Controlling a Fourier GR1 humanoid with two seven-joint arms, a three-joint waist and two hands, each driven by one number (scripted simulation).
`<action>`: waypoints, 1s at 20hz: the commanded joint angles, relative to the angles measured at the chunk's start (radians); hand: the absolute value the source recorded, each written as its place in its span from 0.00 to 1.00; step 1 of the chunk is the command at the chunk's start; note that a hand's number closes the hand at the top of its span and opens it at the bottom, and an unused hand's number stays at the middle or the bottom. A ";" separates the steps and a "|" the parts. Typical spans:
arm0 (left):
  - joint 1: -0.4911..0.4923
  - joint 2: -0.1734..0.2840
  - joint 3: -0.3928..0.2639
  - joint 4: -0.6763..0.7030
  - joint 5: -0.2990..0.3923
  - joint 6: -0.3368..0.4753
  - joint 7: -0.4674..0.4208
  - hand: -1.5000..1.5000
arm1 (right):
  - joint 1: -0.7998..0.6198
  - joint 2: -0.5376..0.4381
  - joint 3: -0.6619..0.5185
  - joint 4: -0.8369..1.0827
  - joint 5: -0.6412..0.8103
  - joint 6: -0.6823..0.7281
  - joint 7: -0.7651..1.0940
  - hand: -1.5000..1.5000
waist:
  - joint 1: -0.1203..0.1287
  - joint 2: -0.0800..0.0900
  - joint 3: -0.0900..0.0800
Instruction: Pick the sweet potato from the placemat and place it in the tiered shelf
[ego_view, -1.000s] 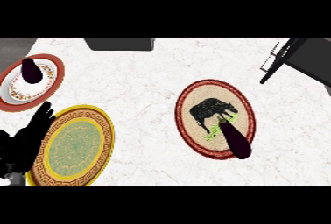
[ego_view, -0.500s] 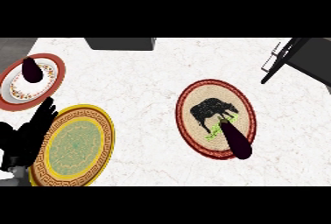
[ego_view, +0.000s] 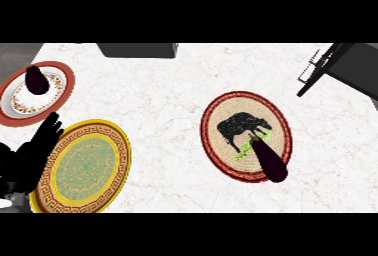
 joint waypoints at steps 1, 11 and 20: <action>-0.008 -0.027 -0.024 -0.024 -0.031 0.021 0.013 0.50 | -0.019 -0.012 -0.033 0.092 -0.040 -0.049 -0.093 0.00 | 0.001 0.005 0.004; 0.022 -0.011 0.019 0.003 -0.010 -0.018 -0.019 0.50 | -0.114 -0.058 -0.186 0.136 -0.236 0.021 -0.081 0.00 | -0.002 0.003 0.004; 0.026 -0.010 0.053 0.014 -0.002 -0.017 -0.023 0.50 | 0.010 -0.118 -0.325 -0.133 -0.439 0.112 -0.046 0.00 | -0.040 -0.010 0.003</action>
